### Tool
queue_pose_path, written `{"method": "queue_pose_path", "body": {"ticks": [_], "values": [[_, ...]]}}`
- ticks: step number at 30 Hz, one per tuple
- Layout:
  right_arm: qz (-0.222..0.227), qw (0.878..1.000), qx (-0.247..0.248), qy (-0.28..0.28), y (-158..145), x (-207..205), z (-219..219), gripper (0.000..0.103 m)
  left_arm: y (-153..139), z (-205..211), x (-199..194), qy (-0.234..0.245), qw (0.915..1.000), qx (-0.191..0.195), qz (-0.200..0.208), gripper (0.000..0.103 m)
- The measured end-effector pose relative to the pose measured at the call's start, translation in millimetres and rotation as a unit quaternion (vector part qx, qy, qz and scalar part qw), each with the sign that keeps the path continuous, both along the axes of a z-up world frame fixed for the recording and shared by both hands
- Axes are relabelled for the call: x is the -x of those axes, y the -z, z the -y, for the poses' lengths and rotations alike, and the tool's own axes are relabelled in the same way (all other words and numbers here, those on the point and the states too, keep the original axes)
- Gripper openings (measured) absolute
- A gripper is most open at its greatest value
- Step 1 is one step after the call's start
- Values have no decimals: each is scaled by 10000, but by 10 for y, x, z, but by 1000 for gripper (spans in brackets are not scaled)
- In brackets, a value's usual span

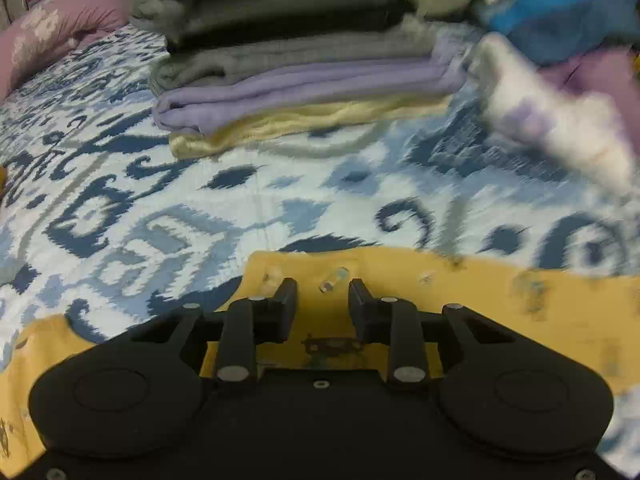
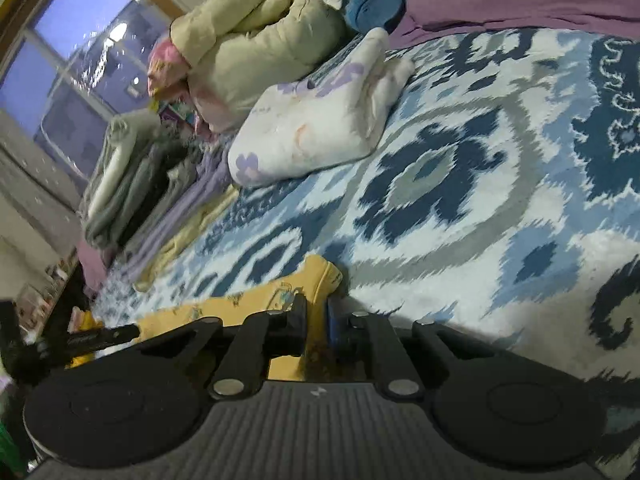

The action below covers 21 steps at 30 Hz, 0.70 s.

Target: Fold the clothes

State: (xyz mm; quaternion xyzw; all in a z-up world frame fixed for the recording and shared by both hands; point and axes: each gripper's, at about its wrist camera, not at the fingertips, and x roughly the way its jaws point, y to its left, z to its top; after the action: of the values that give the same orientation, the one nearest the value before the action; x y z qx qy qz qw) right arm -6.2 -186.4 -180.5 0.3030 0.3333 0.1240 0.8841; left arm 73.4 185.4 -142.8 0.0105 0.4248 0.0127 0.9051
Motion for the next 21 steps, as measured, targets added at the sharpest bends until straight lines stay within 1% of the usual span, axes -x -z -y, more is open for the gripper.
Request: {"method": "queue_pose_path", "body": {"ticks": [2,4,8,10,11,12,14,15,16,18,19,21], "values": [[47,9999,85,98,-18,-5,-3,11,-18,40,-53,-145,9998,-117,118,31],[16,9999,15,153,-2,-19,23,11,-129,55,19,-168,9995,16,275,31],[-17,9998,-132,162,19,-32,64,12,-282,193,400,66,9990,138,423,31],[-69,9996,-223,129,32,-48,89,12,-225,307,538,240,9988,205,378,31],[-78,9996,-220,125,31,-49,89,12,-153,376,541,327,9989,139,302,31],[-81,9997,-201,126,28,-47,87,12,-72,437,543,418,9987,-15,277,31],[-87,9997,-163,126,21,-45,81,13,53,539,551,539,9979,-272,233,34],[-84,9998,-132,143,12,-39,77,13,-7,516,588,407,9986,-187,272,35],[-59,9997,-70,204,-9,-23,74,16,-90,459,676,284,9987,32,417,37],[93,9992,125,373,-84,35,73,24,-246,303,915,74,9964,397,739,44],[201,9985,241,448,-131,70,72,29,-306,188,1069,-125,9952,480,840,44],[466,9964,456,545,-240,151,65,30,-374,-42,1356,-573,9927,564,901,41]]}}
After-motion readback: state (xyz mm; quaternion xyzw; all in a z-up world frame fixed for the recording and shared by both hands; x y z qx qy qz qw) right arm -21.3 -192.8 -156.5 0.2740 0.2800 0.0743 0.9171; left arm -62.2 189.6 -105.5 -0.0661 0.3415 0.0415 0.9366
